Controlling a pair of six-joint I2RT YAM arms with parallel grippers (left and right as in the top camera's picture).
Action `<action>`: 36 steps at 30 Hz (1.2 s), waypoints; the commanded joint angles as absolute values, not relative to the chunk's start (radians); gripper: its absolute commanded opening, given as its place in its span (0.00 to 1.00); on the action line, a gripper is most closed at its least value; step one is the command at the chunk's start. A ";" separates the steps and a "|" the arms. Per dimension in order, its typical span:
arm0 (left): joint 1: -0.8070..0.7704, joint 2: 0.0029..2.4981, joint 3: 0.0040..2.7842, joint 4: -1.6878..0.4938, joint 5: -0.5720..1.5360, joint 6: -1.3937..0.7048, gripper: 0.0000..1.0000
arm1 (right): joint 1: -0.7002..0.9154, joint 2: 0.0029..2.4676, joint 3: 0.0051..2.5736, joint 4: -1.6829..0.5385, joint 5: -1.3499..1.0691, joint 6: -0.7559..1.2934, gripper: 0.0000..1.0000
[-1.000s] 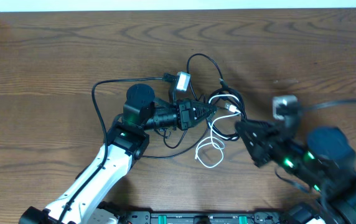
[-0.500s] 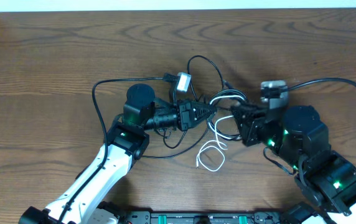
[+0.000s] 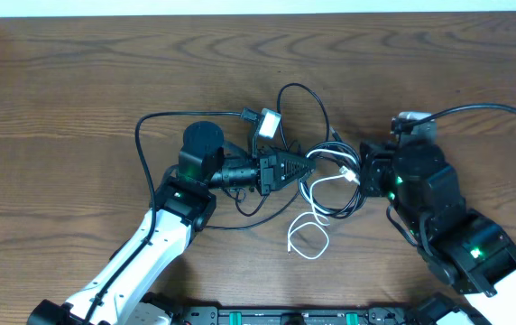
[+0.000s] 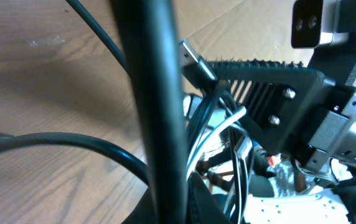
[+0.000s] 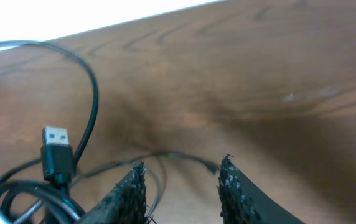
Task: Untangle cables
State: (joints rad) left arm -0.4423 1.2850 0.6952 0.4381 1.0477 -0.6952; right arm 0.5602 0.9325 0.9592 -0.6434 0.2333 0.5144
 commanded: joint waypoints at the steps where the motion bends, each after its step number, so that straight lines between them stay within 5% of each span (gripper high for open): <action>1: -0.443 1.285 0.707 0.450 1.068 -0.612 0.08 | 0.562 0.880 0.955 -0.659 -0.023 0.449 0.35; 6: -0.443 1.285 0.707 0.450 1.061 -0.575 0.08 | 0.562 0.787 0.955 -0.688 -0.221 0.358 0.43; 14: -0.444 1.285 0.707 0.450 1.063 -0.540 0.08 | 0.562 0.765 0.955 -0.754 -0.393 0.358 0.40; 36: -0.441 1.285 0.707 0.463 1.325 -0.607 0.08 | 0.562 0.704 1.195 -1.139 -0.334 0.402 0.46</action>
State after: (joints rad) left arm -0.4423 1.2850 0.6952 0.4515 1.2583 -0.5518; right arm 0.5575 0.7052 1.1885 -1.1343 -0.3058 0.3752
